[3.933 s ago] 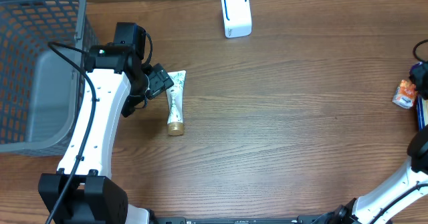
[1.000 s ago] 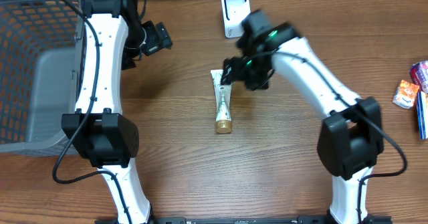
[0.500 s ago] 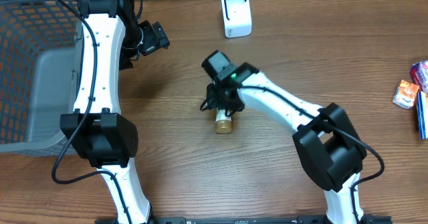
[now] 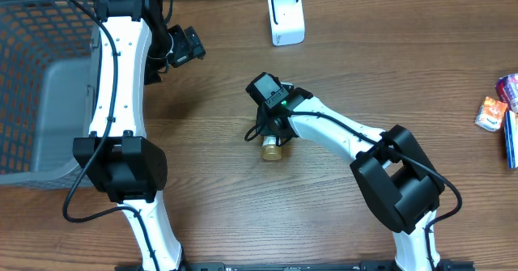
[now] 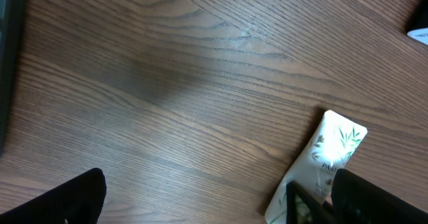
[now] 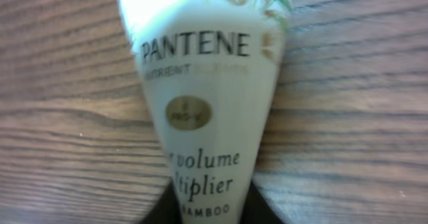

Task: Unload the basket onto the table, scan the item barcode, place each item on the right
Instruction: 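Grasp the Pantene tube's top end with the right gripper, then lift the Pantene tube up in front of the scanner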

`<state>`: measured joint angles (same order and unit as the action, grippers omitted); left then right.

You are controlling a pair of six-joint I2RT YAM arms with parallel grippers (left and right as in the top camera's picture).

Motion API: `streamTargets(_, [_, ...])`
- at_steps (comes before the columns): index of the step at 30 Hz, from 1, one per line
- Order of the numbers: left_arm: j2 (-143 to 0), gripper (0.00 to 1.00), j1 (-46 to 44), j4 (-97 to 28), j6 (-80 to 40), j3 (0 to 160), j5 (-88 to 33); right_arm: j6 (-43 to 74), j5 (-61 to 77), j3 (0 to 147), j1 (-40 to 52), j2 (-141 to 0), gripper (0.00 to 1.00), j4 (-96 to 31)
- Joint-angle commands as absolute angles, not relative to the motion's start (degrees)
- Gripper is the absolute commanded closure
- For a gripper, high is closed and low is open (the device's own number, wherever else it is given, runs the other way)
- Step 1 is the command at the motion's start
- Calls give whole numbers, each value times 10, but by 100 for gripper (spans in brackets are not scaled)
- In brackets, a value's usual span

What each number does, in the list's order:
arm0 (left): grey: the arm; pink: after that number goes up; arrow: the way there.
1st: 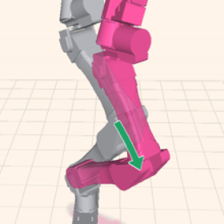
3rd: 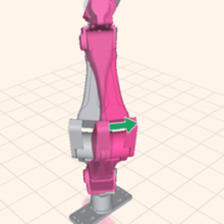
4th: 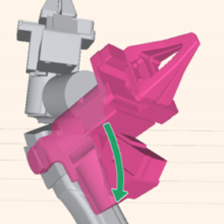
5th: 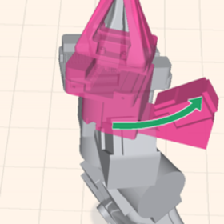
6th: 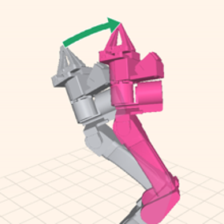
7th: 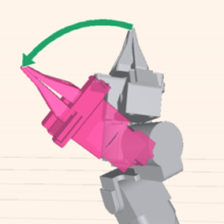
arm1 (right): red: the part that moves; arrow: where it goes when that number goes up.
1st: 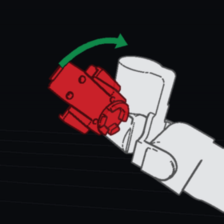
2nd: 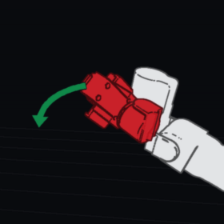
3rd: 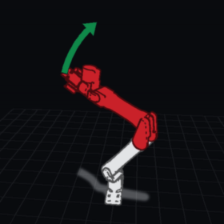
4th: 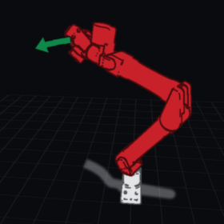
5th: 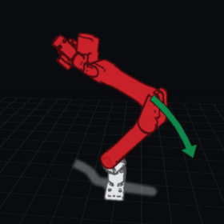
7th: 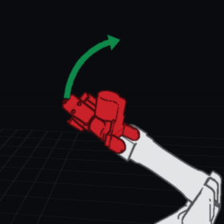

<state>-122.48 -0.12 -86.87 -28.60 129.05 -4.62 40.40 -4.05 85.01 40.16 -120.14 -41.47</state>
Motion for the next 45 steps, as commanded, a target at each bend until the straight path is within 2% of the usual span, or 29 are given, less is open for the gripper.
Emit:
streamTargets(1, [-1221, 0, 0, -869, -294, 1296, -40, 404, -56, 880, 395, -1200, 96, -445])
streamTargets(9, [-1221, 0, 0, -869, -294, 1296, -40, 324, -60, 1007, 339, -1183, 96, -482])
streamTargets(18, [-1221, 0, 0, -869, -294, 1296, -40, 302, -63, 1046, 232, -1190, 96, -278])
streamTargets(24, [-1221, 0, 0, -869, -294, 1296, -40, 308, -28, 1045, 225, -1206, 96, -126])
streamTargets(28, [-1221, 0, 0, -869, -294, 1296, -40, 383, 6, 1046, 229, -1252, 96, -50])
streamTargets(45, [-1221, 0, 0, -869, -294, 1296, -40, 405, 12, 1048, 222, -1303, 96, -49])
